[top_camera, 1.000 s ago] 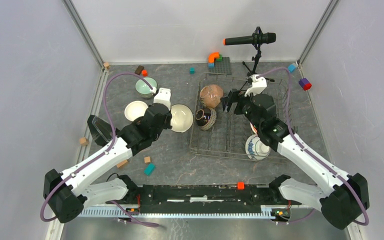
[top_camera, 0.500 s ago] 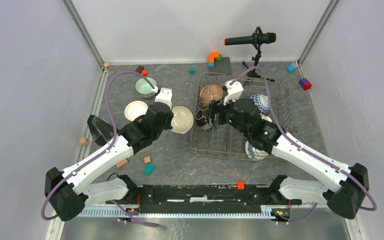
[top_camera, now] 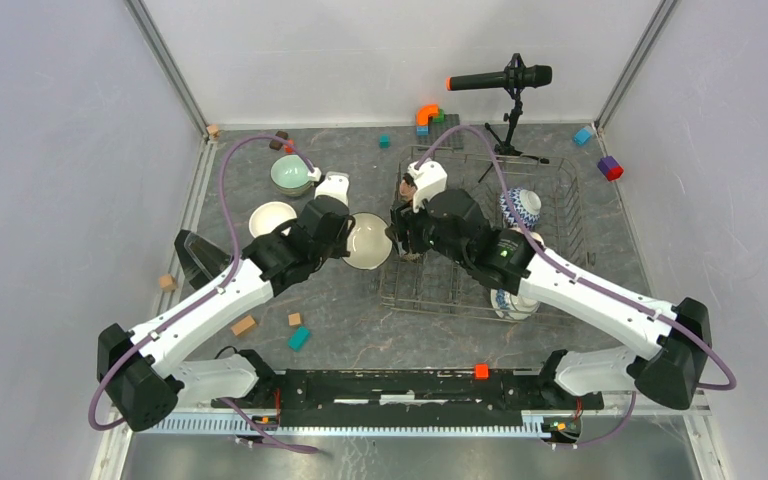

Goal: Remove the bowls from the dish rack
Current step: Place the bowl at the center of the board.

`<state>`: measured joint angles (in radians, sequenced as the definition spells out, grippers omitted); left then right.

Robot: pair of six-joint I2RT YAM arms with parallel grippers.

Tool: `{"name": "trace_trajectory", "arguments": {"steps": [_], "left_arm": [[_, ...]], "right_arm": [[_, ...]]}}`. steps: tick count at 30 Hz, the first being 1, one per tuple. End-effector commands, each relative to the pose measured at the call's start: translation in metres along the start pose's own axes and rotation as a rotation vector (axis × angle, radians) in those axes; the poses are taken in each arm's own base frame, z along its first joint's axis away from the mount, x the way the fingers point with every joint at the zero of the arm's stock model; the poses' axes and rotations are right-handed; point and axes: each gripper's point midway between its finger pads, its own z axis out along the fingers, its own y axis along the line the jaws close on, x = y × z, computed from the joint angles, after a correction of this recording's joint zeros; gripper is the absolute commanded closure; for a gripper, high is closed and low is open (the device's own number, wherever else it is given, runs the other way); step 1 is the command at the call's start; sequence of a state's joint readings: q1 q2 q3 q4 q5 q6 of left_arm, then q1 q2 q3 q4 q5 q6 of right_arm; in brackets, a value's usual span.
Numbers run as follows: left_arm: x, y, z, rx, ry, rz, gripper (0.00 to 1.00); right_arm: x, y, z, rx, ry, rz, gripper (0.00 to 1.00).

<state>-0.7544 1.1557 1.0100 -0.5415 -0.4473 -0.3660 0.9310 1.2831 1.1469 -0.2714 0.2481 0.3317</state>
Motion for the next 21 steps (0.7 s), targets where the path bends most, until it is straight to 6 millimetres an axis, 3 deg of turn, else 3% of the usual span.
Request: {"name": "trace_trajectory", "arguments": {"steps": [1,6,21], "left_arm": [[-0.033,-0.015,-0.010,0.055,-0.079,-0.114,0.98],[-0.033,-0.016,-0.011,0.064,-0.079,-0.116,0.98],[-0.034,-0.016,-0.014,0.070,-0.084,-0.131,0.98]], "right_arm": [[-0.021,0.010,0.001,-0.009,-0.033,-0.014,0.39],[-0.003,0.012,0.017,-0.006,0.030,-0.036,0.42],[0.012,0.011,0.045,0.060,0.119,-0.088,0.50]]}}
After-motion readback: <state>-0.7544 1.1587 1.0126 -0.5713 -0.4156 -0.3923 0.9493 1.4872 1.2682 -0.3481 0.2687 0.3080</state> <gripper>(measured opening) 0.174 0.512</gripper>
